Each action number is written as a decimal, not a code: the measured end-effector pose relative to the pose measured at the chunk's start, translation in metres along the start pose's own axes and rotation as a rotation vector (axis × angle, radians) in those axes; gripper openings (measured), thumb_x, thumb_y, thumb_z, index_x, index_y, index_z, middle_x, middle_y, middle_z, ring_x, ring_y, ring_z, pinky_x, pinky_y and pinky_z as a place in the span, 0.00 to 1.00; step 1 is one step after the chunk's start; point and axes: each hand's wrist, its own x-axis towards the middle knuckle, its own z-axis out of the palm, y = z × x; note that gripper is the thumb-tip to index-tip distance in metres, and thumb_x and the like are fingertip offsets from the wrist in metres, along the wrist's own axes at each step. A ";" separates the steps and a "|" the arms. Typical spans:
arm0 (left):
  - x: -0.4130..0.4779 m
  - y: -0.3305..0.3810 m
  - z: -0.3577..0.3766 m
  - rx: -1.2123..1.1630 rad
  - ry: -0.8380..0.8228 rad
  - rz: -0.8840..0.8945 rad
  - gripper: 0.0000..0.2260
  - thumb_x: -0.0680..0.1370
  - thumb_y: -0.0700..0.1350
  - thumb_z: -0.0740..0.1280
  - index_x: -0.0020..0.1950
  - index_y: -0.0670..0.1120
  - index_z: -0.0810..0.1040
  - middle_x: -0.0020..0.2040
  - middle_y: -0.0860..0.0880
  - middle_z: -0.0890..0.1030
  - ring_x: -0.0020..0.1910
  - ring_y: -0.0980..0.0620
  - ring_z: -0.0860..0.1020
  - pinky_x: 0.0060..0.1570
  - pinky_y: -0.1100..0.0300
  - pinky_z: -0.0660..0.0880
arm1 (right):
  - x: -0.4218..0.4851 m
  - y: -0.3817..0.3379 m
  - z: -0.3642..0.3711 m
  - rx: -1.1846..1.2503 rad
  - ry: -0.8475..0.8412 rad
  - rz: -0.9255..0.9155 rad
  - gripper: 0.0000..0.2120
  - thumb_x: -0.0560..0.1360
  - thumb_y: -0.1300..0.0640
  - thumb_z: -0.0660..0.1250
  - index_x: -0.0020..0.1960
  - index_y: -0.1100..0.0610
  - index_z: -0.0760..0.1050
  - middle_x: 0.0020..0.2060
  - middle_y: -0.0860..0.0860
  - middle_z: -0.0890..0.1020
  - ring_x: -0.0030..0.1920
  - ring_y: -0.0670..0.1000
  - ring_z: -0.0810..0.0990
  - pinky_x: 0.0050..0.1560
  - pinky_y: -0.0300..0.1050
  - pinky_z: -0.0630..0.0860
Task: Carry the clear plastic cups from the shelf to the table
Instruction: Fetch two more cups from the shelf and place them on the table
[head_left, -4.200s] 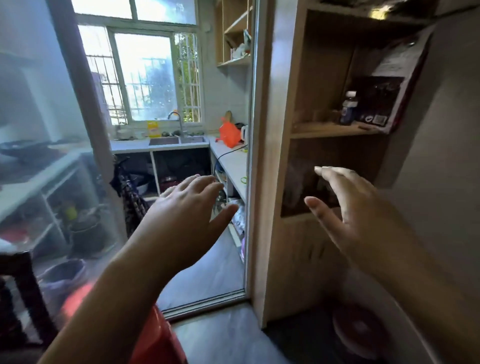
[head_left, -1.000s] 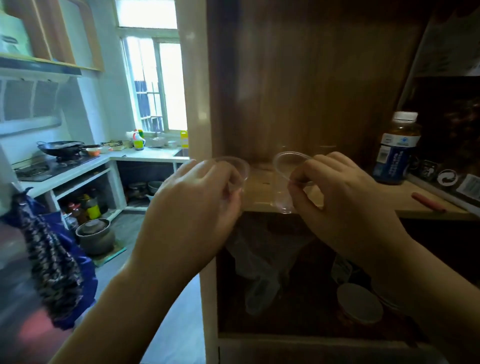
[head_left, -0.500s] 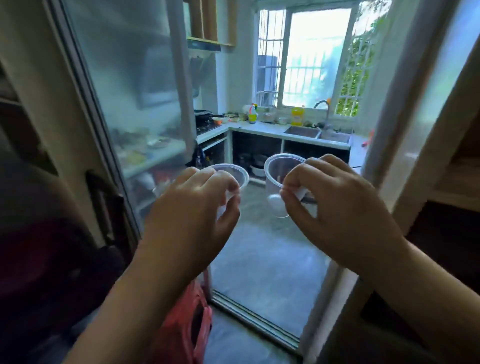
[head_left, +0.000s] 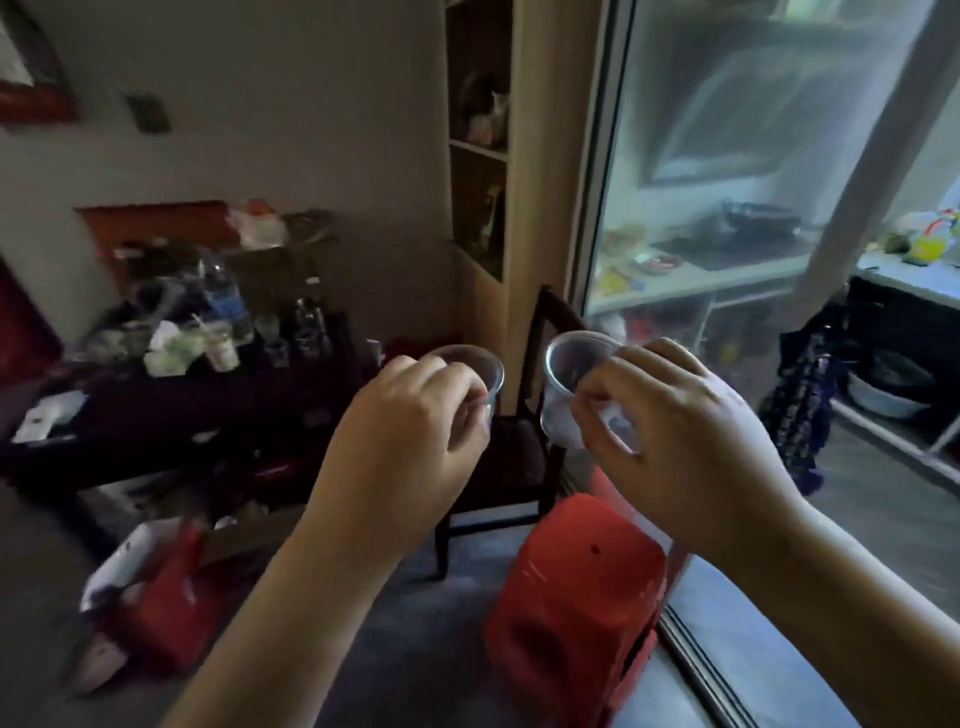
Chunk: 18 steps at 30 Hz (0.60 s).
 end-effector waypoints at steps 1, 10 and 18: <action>-0.004 -0.015 -0.005 0.028 0.006 -0.031 0.05 0.74 0.45 0.64 0.42 0.45 0.77 0.35 0.52 0.77 0.38 0.53 0.72 0.39 0.60 0.71 | 0.010 -0.008 0.013 0.028 -0.011 -0.024 0.08 0.74 0.53 0.63 0.39 0.56 0.74 0.37 0.48 0.79 0.42 0.53 0.74 0.39 0.49 0.73; -0.022 -0.139 -0.019 0.223 0.041 -0.285 0.03 0.75 0.46 0.63 0.43 0.48 0.75 0.39 0.55 0.77 0.42 0.56 0.71 0.42 0.63 0.68 | 0.092 -0.052 0.142 0.255 -0.146 -0.246 0.07 0.73 0.55 0.62 0.42 0.58 0.75 0.38 0.51 0.80 0.43 0.56 0.75 0.39 0.51 0.74; 0.033 -0.256 0.023 0.348 0.017 -0.333 0.03 0.75 0.44 0.65 0.45 0.45 0.77 0.43 0.50 0.79 0.47 0.51 0.75 0.47 0.57 0.74 | 0.189 -0.033 0.260 0.306 -0.255 -0.338 0.07 0.72 0.57 0.62 0.46 0.58 0.77 0.42 0.51 0.81 0.44 0.55 0.77 0.40 0.48 0.76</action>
